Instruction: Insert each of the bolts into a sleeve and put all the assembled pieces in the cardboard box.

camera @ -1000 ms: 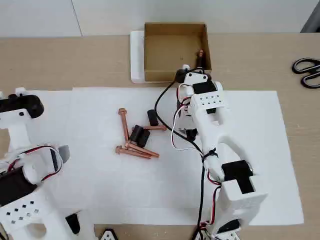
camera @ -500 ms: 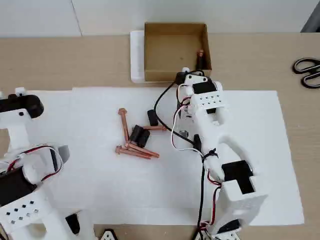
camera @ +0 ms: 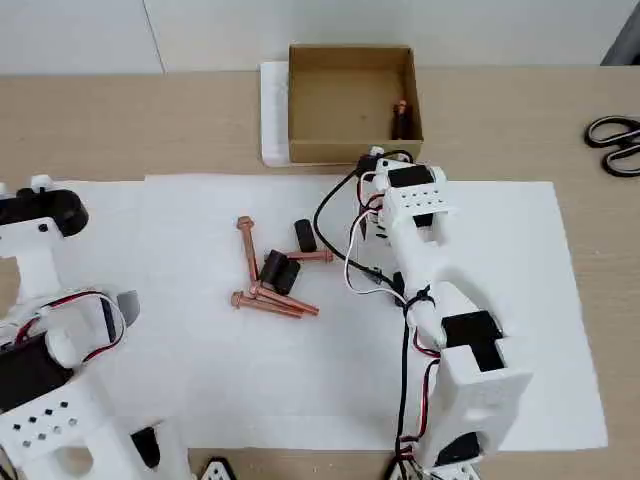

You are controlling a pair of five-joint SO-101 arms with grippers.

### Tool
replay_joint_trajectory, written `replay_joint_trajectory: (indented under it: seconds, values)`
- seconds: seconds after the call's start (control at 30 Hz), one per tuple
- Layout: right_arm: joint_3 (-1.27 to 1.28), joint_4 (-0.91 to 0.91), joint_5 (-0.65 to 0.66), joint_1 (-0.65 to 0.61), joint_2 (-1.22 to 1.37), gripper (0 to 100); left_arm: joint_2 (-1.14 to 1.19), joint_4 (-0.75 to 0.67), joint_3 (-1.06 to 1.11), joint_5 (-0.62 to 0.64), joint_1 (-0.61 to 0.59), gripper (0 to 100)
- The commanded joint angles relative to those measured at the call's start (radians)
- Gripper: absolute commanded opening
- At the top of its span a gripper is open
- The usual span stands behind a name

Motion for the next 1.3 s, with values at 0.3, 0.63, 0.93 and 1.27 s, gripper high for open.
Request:
replay_joint_trajectory:
  seconds: [0.3,0.63,0.93,1.27]
  values:
    - [-0.025,0.005,0.009,0.005,-0.008,10.7,-0.009,-0.029,-0.002,-0.008,-0.002,25]
    - [-0.084,0.005,0.031,0.008,-0.013,2.3,-0.009,-0.029,-0.001,-0.008,-0.002,25]
    - [-0.235,-0.001,0.051,0.01,-0.005,1.4,-0.009,-0.029,-0.001,-0.008,-0.002,25]
    - [-0.252,-0.018,0.052,0.005,0.101,16.2,-0.009,-0.029,-0.001,-0.008,-0.002,25]
